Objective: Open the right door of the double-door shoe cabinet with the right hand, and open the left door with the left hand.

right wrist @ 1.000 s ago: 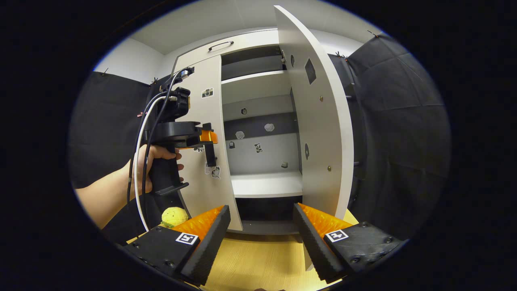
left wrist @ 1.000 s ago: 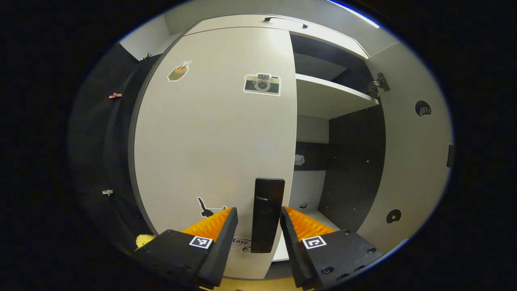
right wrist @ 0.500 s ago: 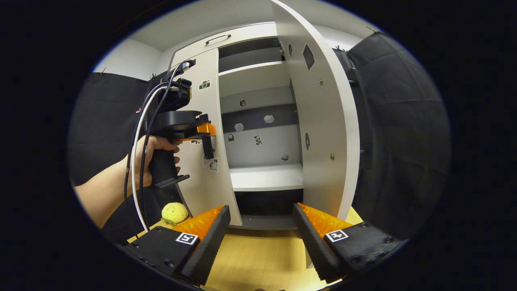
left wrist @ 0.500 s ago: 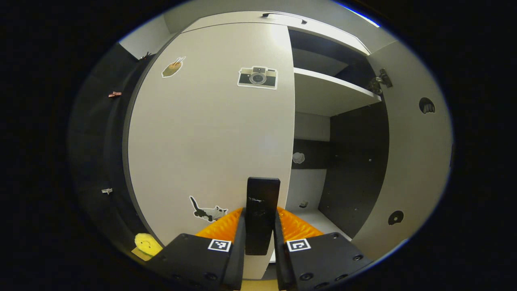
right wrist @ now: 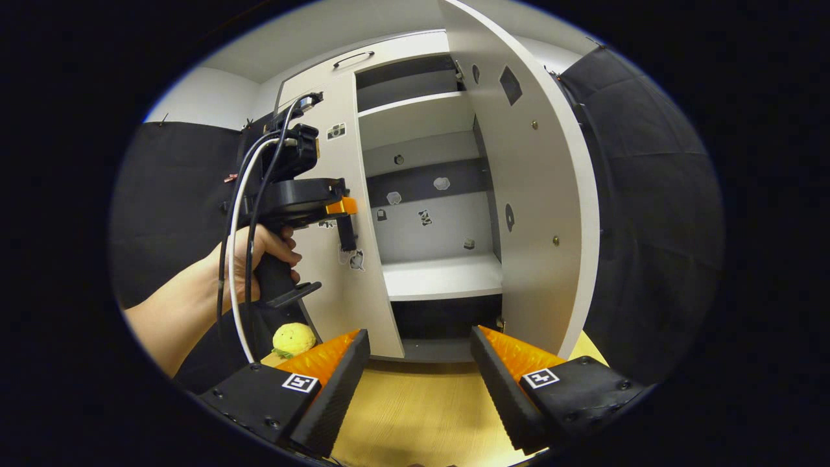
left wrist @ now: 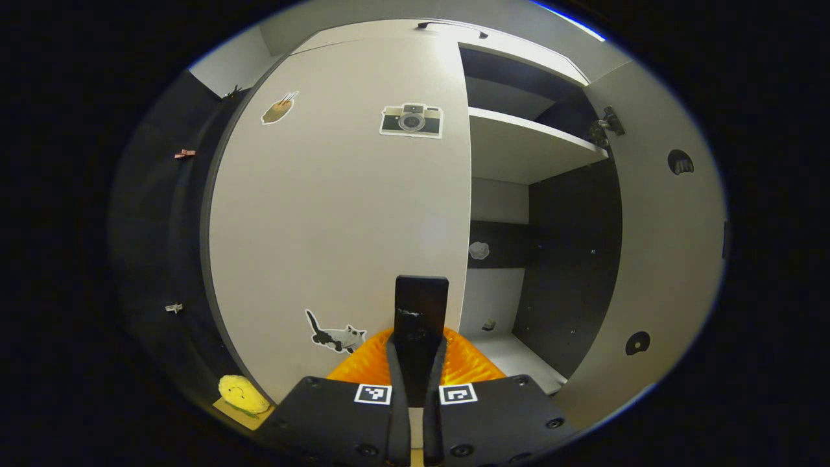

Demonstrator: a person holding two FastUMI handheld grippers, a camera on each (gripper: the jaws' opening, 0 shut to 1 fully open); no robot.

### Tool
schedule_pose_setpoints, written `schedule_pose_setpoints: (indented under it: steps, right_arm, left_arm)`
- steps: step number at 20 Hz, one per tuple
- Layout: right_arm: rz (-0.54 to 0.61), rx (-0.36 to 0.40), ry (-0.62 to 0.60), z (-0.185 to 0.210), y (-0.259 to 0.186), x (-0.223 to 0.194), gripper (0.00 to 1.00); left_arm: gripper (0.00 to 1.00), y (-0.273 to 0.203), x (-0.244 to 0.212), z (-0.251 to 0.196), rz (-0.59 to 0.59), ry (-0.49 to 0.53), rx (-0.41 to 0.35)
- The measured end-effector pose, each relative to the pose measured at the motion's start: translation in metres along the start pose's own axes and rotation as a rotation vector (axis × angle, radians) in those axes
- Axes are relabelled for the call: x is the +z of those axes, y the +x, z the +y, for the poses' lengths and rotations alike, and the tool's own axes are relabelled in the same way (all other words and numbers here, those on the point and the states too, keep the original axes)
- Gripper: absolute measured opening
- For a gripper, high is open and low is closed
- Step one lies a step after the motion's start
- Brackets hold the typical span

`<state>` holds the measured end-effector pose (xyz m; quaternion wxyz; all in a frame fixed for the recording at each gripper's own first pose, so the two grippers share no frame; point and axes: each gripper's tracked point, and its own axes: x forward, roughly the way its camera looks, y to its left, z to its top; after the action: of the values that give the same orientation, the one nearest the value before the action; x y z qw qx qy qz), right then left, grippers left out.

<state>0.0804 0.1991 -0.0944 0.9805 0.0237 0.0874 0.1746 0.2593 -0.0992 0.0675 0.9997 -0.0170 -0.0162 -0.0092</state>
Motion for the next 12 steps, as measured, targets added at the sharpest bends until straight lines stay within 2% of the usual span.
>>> schedule_pose_setpoints:
  steps: [4,12]
  right_arm:
    - [0.002,-0.034,0.006,0.004,-0.005,0.001,0.98]
    - [0.013,-0.107,0.024,0.035,-0.027,-0.013,0.98]
  left_arm:
    - [0.13,-0.014,0.001,0.000,-0.007,-0.023,-0.037]
    - [0.13,-0.069,0.001,0.015,0.008,-0.033,-0.124]
